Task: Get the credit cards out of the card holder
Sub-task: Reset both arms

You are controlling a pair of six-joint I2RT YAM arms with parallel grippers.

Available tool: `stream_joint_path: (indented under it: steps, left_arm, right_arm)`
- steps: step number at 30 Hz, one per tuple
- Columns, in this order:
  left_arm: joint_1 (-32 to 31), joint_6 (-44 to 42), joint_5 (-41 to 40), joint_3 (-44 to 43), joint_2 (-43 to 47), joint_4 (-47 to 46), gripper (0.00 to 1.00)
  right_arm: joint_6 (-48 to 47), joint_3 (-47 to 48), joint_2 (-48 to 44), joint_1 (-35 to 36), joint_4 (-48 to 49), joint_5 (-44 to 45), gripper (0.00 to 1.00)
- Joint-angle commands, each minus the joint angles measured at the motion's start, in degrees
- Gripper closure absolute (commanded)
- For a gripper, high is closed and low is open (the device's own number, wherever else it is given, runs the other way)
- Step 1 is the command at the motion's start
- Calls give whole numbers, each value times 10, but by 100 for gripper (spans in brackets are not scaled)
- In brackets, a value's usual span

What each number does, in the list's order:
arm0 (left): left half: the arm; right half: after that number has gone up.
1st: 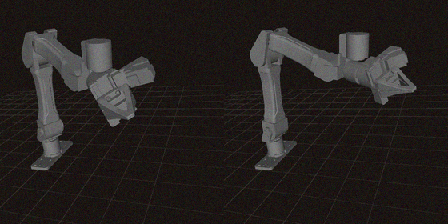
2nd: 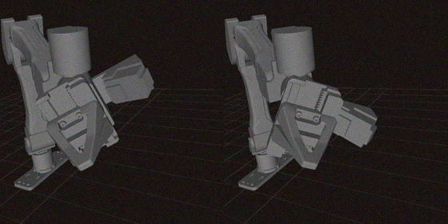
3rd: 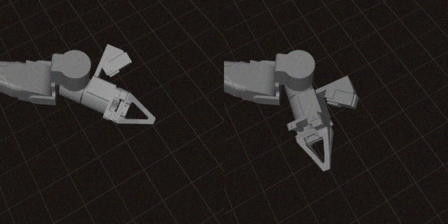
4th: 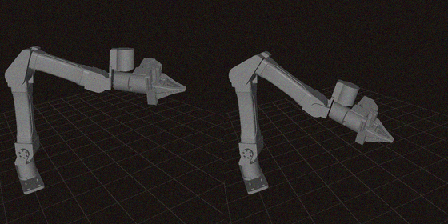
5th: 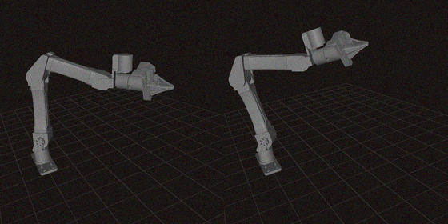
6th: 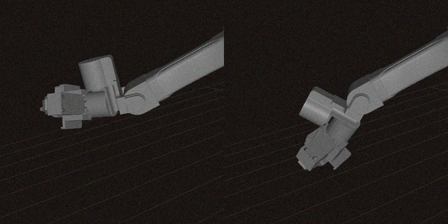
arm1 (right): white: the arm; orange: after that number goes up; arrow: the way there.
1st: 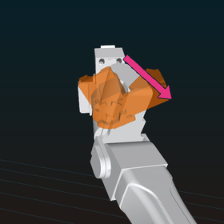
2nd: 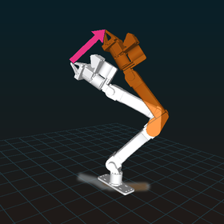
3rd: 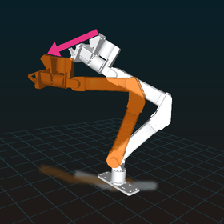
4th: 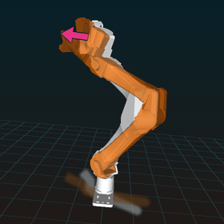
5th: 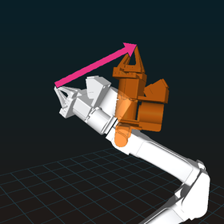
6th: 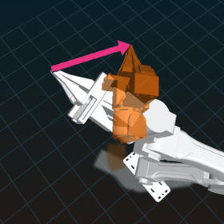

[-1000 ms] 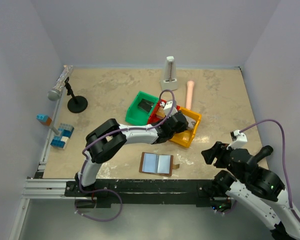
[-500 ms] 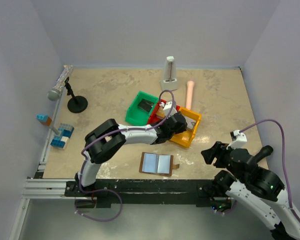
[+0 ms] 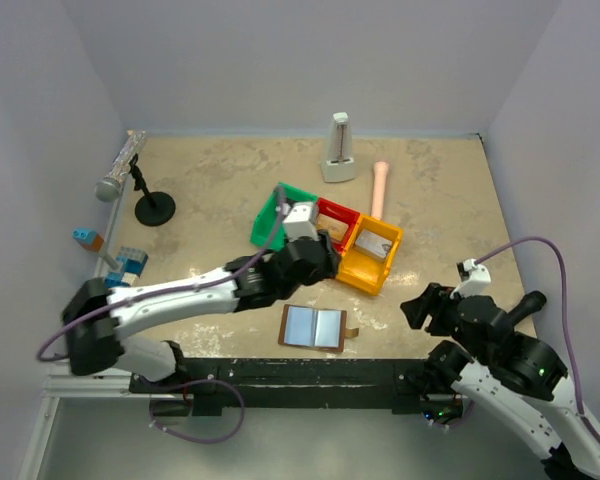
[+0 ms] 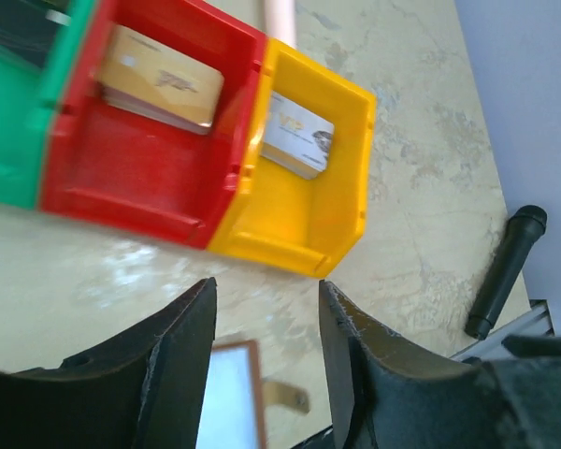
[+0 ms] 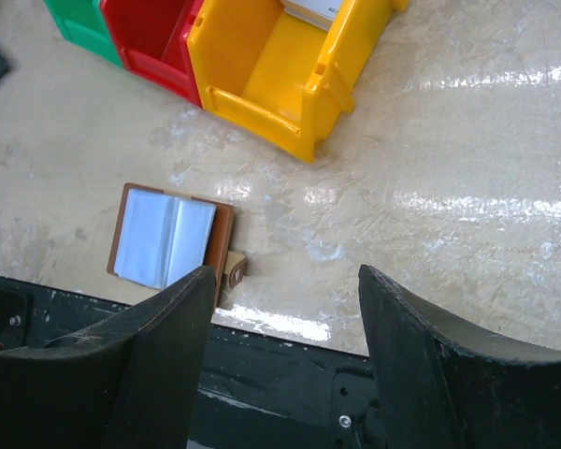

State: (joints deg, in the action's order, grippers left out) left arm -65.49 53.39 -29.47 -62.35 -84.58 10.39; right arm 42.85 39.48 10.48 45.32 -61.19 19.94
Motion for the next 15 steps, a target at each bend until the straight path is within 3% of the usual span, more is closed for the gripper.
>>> stream_joint_path:
  steps: [1, 4, 5, 7, 11, 15]
  left_arm:
    - [12, -6, -52, 121, 213, 167, 46]
    - [29, 41, -38, 214, 389, 240, 39]
    - [32, 52, -43, 229, 430, 278, 29]
    - [34, 63, -56, 242, 499, 342, 27]
    - [34, 73, -95, 237, 545, 432, 26]
    - [34, 61, -105, 210, 517, 460, 25]
  right_arm:
    - [-9, 9, 22, 2, 19, 0, 33]
    - [-14, 10, 36, 2, 20, 9, 33]
    - [-15, 12, 41, 2, 20, 11, 33]
    - [-17, 18, 49, 2, 16, 19, 33]
    - [-21, 27, 60, 2, 16, 28, 33]
    - [-25, 39, 73, 2, 20, 22, 34]
